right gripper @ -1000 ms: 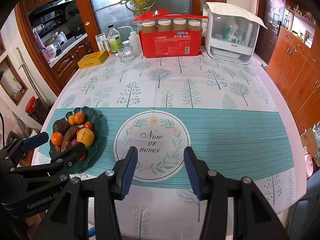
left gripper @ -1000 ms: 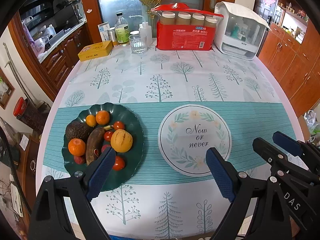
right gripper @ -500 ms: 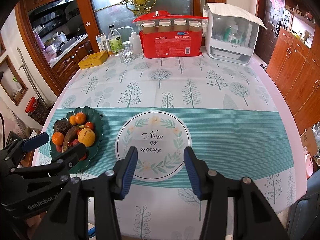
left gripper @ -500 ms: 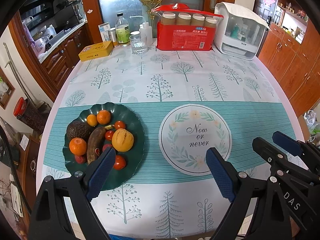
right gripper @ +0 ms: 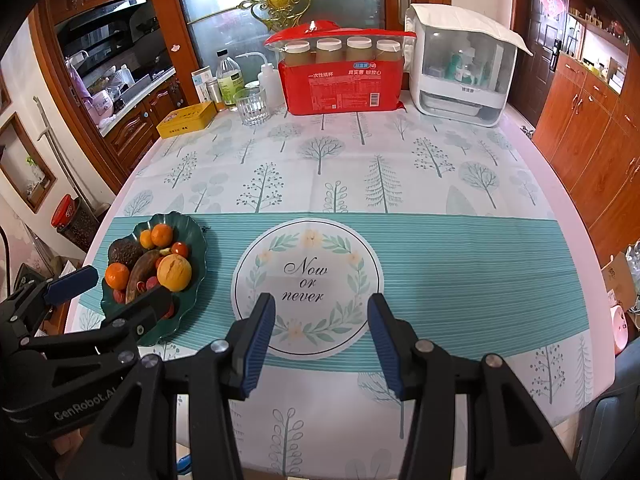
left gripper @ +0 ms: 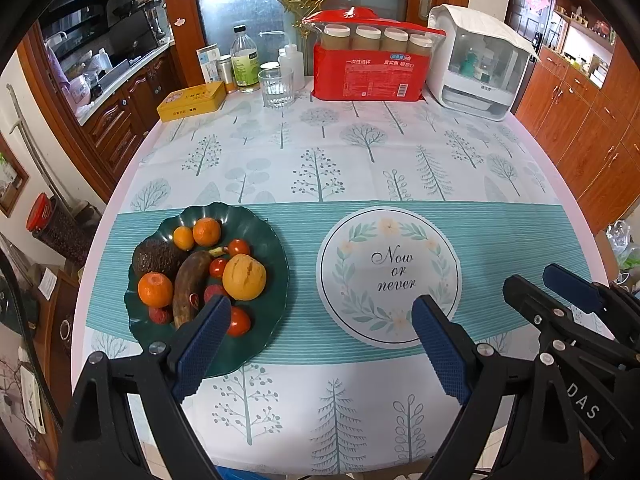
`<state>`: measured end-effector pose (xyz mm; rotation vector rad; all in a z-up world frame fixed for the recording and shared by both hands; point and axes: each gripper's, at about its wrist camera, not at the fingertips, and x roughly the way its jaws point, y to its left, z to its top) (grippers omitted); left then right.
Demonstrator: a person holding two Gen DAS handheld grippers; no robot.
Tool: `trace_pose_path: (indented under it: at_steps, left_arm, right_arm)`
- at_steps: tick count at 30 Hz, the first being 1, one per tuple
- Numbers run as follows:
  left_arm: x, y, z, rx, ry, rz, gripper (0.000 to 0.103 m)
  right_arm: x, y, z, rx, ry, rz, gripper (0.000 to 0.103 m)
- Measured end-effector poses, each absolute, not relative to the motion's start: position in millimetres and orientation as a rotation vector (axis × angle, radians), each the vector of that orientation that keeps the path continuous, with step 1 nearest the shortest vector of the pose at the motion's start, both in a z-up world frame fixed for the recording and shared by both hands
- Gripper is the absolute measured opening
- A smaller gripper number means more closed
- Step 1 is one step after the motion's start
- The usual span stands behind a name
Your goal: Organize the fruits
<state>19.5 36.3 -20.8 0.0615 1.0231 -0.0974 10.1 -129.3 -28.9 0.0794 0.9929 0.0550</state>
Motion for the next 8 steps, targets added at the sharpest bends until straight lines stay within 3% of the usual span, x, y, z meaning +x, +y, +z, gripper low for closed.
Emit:
trace_pose_path:
  at_steps: [8]
  left_arm:
    - [18.3,36.3,-21.3,0.060,1.024,-0.098,0.091]
  right_arm:
    - [8.1,-128.2,-28.3,0.081,0.993,0.056,0.048]
